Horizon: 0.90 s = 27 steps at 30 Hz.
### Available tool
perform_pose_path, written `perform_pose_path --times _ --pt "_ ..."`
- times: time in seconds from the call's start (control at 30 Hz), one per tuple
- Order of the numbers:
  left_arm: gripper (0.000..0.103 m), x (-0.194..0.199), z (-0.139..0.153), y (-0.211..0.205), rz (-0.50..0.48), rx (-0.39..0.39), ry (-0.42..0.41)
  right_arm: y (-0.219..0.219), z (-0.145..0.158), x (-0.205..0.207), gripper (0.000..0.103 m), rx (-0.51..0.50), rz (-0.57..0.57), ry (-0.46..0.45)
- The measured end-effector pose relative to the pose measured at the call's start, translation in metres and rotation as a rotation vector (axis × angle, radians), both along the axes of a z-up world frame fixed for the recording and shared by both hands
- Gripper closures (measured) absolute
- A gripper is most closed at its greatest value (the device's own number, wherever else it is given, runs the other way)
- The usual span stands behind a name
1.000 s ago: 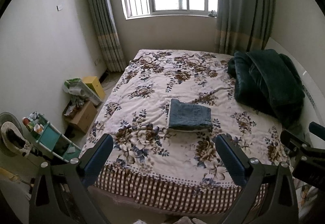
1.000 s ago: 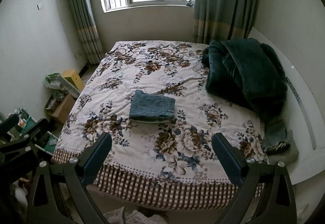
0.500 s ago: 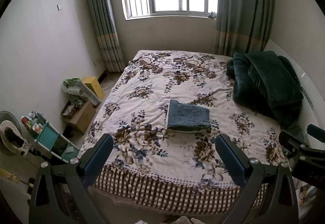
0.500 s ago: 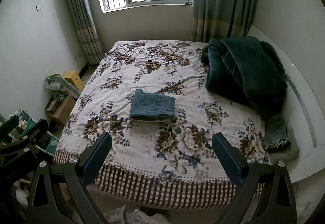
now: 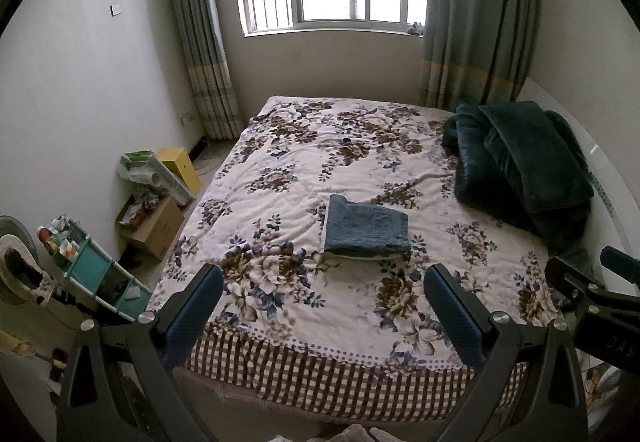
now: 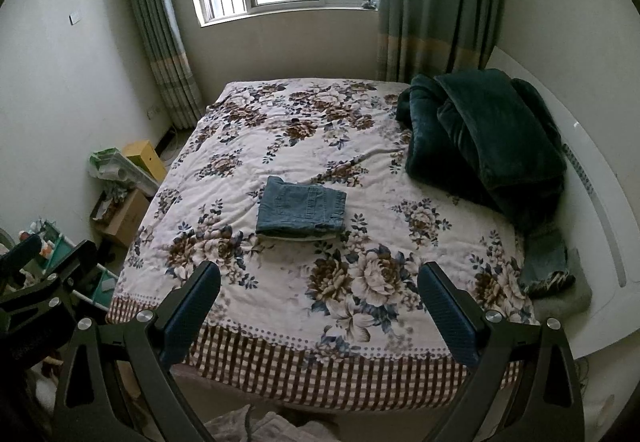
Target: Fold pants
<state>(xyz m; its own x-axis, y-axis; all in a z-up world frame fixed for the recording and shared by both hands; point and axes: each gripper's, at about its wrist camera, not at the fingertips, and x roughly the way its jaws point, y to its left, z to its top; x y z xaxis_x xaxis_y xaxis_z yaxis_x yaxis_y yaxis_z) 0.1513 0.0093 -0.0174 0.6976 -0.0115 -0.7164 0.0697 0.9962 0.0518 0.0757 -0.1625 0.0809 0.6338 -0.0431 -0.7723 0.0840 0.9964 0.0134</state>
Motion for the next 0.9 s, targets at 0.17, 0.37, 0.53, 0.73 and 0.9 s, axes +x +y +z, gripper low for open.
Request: perform_pose_path --times 0.17,0.37,0.53,0.73,0.9 --pt "0.0 0.001 0.002 0.001 -0.003 -0.008 -0.002 0.0 0.0 0.0 0.002 -0.004 -0.004 -0.002" --pt "0.0 0.004 0.002 -0.001 -0.005 -0.013 0.0 0.007 0.0 -0.003 0.002 -0.006 -0.013 -0.007" --pt "0.0 0.002 0.001 0.0 -0.004 -0.015 -0.003 0.008 0.001 -0.003 0.002 -0.006 -0.015 -0.008" --pt "0.0 0.003 0.002 -0.001 -0.005 -0.017 -0.005 0.008 0.001 -0.003 0.002 -0.003 -0.018 -0.008" --pt "0.0 0.003 -0.002 -0.002 -0.003 -0.028 0.003 0.01 0.001 -0.004 0.002 -0.002 -0.02 -0.007"
